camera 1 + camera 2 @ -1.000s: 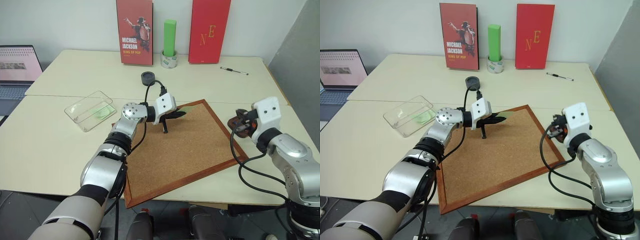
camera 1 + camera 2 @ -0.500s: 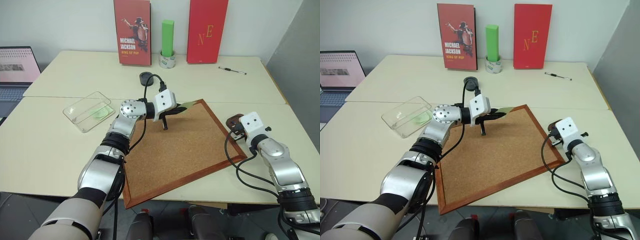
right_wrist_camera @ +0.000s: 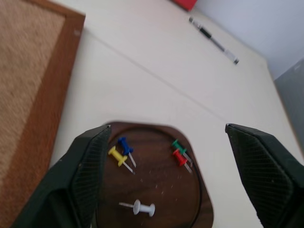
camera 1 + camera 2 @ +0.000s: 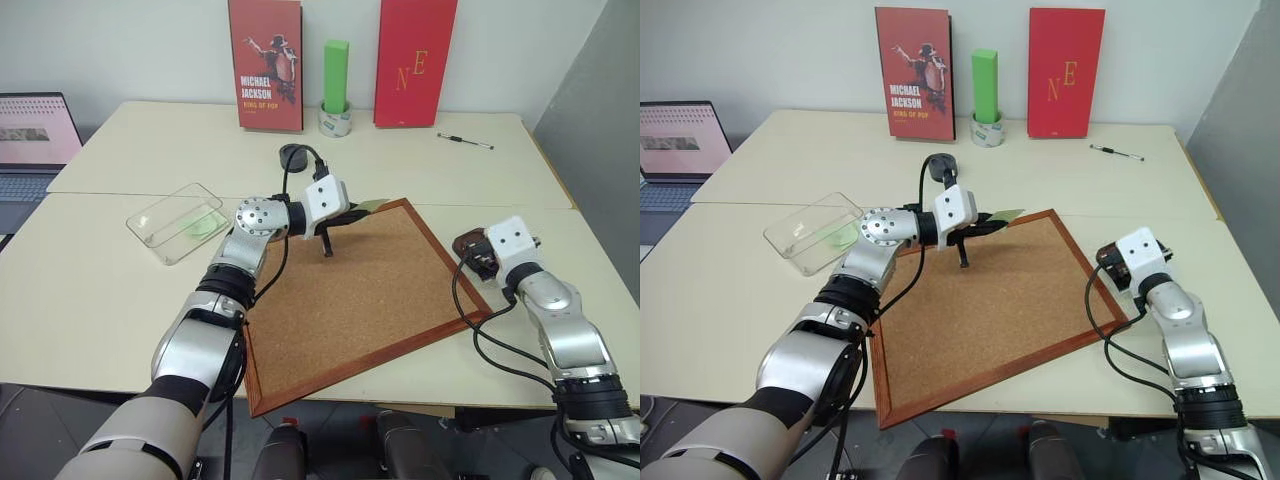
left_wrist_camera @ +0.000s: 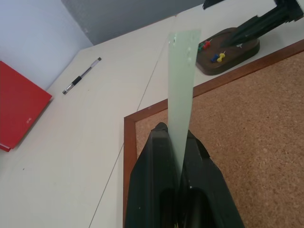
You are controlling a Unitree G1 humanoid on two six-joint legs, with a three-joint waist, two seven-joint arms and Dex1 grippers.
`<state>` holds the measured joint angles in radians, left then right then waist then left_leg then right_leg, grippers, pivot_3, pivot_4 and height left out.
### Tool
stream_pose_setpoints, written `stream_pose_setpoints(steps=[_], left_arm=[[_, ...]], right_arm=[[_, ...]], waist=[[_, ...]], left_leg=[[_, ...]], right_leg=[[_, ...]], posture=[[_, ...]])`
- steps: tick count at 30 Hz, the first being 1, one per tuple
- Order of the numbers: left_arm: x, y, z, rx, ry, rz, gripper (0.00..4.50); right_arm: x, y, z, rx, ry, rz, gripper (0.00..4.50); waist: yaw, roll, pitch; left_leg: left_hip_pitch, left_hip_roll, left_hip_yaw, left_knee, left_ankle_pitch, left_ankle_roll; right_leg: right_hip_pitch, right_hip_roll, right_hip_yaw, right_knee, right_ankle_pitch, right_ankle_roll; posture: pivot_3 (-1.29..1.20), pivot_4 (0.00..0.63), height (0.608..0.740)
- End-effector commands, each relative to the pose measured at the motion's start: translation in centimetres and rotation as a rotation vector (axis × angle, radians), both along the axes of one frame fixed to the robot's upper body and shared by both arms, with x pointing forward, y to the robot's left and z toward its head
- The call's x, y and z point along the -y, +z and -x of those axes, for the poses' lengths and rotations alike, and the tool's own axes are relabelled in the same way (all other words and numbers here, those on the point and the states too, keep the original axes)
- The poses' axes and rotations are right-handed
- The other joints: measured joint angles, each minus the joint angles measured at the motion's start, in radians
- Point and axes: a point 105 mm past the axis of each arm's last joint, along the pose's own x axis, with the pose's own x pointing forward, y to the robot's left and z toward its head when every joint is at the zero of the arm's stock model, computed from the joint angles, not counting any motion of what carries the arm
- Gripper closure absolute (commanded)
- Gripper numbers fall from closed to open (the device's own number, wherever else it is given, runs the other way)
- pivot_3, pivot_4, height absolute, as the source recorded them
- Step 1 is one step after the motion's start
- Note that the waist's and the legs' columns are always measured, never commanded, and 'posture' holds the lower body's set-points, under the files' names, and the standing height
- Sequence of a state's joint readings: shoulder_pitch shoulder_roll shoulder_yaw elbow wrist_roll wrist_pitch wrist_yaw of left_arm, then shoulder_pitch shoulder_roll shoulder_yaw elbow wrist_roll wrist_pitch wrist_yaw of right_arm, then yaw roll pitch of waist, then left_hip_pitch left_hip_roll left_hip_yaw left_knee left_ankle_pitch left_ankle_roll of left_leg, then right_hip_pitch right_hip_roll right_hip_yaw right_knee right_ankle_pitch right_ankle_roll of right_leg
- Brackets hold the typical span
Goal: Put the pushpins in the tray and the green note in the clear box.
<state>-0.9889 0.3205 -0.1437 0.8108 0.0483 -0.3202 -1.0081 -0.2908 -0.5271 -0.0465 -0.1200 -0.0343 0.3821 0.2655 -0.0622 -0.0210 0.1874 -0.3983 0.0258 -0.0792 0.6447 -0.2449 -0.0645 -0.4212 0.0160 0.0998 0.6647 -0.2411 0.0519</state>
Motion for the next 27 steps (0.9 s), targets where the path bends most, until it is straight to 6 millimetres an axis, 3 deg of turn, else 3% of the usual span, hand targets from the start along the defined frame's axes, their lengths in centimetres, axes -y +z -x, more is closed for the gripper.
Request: stream_pose_setpoints(steps=[1,5,8,10,12,15,20,27], left_arm=[[-2.3,3.2,-0.3,0.085,0.084,0.048,4.50],[-6.0,5.8,-0.2,0.122,0.227,0.057,4.50],[-10.5,6.8,0.2,0.141,0.381,-0.027,4.50],[-13.4,7.4,0.4,0.144,0.487,-0.080,4.50],[-17.8,7.7,0.5,0.129,0.647,-0.158,4.50],[-22.8,7.0,0.9,0.061,0.823,-0.218,4.50],[-26.5,5.4,0.6,-0.003,0.945,-0.289,4.50],[-27.6,3.0,-0.1,-0.085,0.973,-0.345,4.50]], right_arm=[[-2.4,4.1,1.4,0.143,0.124,-0.064,0.52],[-8.1,6.3,3.7,0.145,0.459,-0.204,0.52],[-12.0,6.7,5.3,0.062,0.691,-0.275,0.52],[-13.2,6.6,4.9,0.034,0.742,-0.312,0.52],[-14.8,6.0,4.4,-0.006,0.809,-0.294,0.52],[-16.8,5.8,4.0,-0.035,0.885,-0.282,0.52],[-18.7,4.8,2.7,-0.067,0.922,-0.173,0.52],[-19.8,4.7,2.5,-0.072,0.951,-0.143,0.52]], waist=[[-0.005,0.000,0.000],[-0.012,0.000,0.000],[-0.020,0.000,0.000],[-0.027,0.000,0.000],[-0.027,0.000,0.000],[-0.025,0.000,0.000],[-0.010,0.000,0.000],[0.005,-0.001,0.000]], left_leg=[[0.000,0.000,0.000,0.000,0.000,0.000],[0.001,0.000,0.000,0.000,0.000,0.000],[0.001,0.001,-0.001,0.000,0.000,0.000],[0.001,0.001,-0.001,0.000,0.000,0.000],[0.002,0.001,-0.001,0.000,0.000,0.000],[0.002,0.001,-0.001,0.000,0.000,0.000],[0.001,0.001,-0.001,0.001,0.000,0.000],[-0.001,0.001,-0.001,0.000,0.000,0.000]], right_leg=[[0.000,0.000,0.000,0.000,0.000,0.000],[0.000,0.000,0.000,0.001,0.000,0.000],[0.001,0.000,-0.001,0.001,0.000,0.000],[0.001,0.000,-0.001,0.001,0.000,0.000],[0.000,0.000,-0.002,0.002,0.000,0.000],[0.000,0.000,-0.002,0.002,0.000,0.000],[0.000,0.000,-0.003,0.002,0.000,0.000],[-0.002,0.000,-0.004,0.001,0.000,-0.001]], posture=[[0.00,0.150,0.740],[0.00,0.150,0.740],[0.00,0.150,0.740],[0.00,0.150,0.740],[0.00,0.150,0.740],[0.00,0.150,0.740],[0.00,0.150,0.740],[0.00,0.150,0.740]])
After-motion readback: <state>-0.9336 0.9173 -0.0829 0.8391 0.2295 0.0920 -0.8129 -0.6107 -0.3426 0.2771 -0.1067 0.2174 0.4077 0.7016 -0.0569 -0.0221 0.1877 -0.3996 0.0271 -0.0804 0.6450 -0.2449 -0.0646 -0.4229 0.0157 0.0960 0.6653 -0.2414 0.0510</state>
